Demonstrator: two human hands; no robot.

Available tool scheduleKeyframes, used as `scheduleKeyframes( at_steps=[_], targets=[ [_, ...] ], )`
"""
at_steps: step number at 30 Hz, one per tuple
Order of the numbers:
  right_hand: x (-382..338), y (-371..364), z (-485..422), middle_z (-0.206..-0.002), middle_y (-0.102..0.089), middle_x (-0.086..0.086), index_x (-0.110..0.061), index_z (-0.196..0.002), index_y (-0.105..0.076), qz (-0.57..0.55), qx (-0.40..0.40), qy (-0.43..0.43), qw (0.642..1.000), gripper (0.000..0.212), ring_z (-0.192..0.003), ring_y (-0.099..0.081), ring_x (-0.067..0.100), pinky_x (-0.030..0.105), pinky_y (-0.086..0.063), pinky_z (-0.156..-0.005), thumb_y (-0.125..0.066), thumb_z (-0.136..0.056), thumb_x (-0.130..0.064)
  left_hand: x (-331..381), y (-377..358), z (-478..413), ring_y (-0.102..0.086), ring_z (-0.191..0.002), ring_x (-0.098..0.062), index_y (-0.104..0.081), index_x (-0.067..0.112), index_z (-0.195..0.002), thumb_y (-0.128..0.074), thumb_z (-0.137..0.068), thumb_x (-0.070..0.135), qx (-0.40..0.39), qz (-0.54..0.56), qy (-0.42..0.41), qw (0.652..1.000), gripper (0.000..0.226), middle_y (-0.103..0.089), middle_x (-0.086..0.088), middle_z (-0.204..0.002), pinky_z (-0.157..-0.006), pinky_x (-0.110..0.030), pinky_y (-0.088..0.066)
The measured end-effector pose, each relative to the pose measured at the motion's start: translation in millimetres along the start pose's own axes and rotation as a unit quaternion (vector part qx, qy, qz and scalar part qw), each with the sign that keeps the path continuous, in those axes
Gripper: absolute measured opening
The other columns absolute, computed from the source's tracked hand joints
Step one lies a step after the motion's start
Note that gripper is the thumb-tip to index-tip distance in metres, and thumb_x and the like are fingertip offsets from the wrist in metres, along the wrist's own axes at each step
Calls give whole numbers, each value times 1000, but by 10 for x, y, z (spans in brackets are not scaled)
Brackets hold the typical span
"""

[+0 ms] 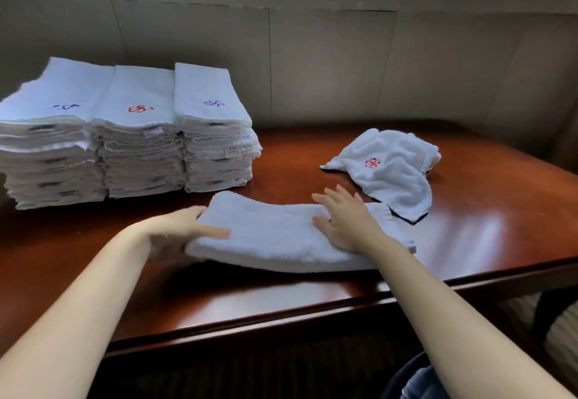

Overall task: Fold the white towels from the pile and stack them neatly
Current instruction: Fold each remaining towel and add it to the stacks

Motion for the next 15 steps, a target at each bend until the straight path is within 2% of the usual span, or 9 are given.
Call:
scheduleKeyframes(
  at_steps=[1,3,5,6,8,10,12,15],
  targets=[
    [-35,-79,-7,-149,-37,4,-22,-143,-35,-4,-49,-8,999,47,-140,-26,24,47,-14,-115,-34,-100,-41,-11,114,-37,-67,-86,-22,-40,16,-139,-82,-73,23,82,48,-4,995,78,-63,-6,-124,-56,-28,-56],
    [-97,-130,-5,-134,-50,5,-24,-137,-40,16,-88,-23,996,46,-125,-43,28,46,-28,-105,-29,-99,-47,-94,316,-84,-62,-89,-27,-23,13,-149,-72,-85,19,248,154,-23,956,81,-52,-16,-133,-56,-33,-58],
    [-158,-96,3,-125,-53,5,-28,-134,-41,9,-93,-27,995,46,-114,-49,27,41,-34,-94,-30,-97,-52,-200,415,-127,-60,-100,-31,-21,10,-149,-63,-91,21,356,155,-25,921,73,-47,-20,-137,-80,-42,-56],
    [-179,-70,4,-125,-53,4,-29,-136,-41,-8,-93,-28,995,47,-113,-50,26,39,-36,-92,-31,-96,-53,-247,411,-155,-58,-103,-29,-22,8,-149,-61,-92,22,372,128,-20,919,70,-45,-19,-139,-91,-43,-52],
    [-197,-9,7,-129,-51,5,-29,-139,-38,-47,-71,-28,996,49,-117,-48,25,40,-40,-95,-33,-96,-51,-300,318,-212,-53,-107,-26,-22,6,-149,-63,-90,24,352,76,-9,933,73,-39,-17,-144,-99,-39,-46],
    [-208,20,19,-133,-48,4,-27,-142,-36,-64,-47,-21,997,49,-121,-46,25,40,-39,-99,-35,-98,-47,-278,196,-238,-48,-118,-30,-23,10,-149,-68,-85,23,334,8,-15,942,79,-36,-16,-145,-101,-35,-42],
    [-236,-19,41,-131,-49,5,-27,-141,-36,-73,-47,-14,996,45,-117,-48,25,39,-39,-97,-36,-99,-42,-232,119,-218,-48,-115,-32,-28,15,-147,-70,-82,21,370,-39,-36,927,77,-34,-17,-142,-94,-30,-39],
    [-314,-99,74,-121,-51,5,-25,-135,-41,-46,-49,-11,998,39,-110,-51,25,35,-40,-84,-35,-99,-39,-215,89,-207,-49,-112,-31,-35,13,-143,-69,-84,13,421,11,-74,904,68,-34,-18,-139,-93,-27,-36]
  ],
)
Point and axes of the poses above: each hand's wrist, its own z-axis away from the middle knuckle, its own y-axis out of the back of the hand, x = y × z, the point moved 4 cm from there along -z, towards the middle knuckle
